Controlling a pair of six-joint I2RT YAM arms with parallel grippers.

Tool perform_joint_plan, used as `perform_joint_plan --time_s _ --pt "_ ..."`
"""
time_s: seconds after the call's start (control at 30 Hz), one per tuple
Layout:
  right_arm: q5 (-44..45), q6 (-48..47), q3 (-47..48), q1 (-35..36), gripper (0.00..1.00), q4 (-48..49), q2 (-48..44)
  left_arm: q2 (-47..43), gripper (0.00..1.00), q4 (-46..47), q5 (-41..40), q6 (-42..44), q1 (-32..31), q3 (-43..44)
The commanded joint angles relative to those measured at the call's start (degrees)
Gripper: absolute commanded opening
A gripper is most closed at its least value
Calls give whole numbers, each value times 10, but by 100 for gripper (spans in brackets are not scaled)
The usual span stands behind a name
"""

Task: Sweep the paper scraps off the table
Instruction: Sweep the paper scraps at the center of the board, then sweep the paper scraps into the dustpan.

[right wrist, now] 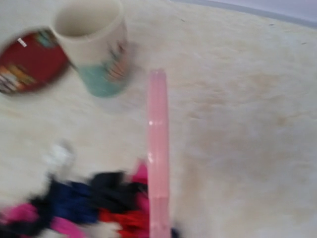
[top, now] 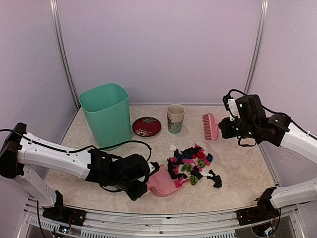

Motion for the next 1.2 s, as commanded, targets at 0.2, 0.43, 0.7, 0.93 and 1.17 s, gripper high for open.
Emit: perform_joint_plan --time_s 0.2,0.43,0.7,0.93,1.17 --pt "103 -231 15 26 0 9 144 40 0 -8 -3 18 35 33" --pt "77 -271 12 91 0 22 177 55 0 19 4 29 43 37" --pt "38 -226 17 160 0 18 198 78 0 49 12 38 47 43" --pt "-3 -210 26 204 0 24 200 88 0 72 11 43 46 39" --pt "-24 -209 35 228 0 1 180 82 0 109 0 41 48 17"
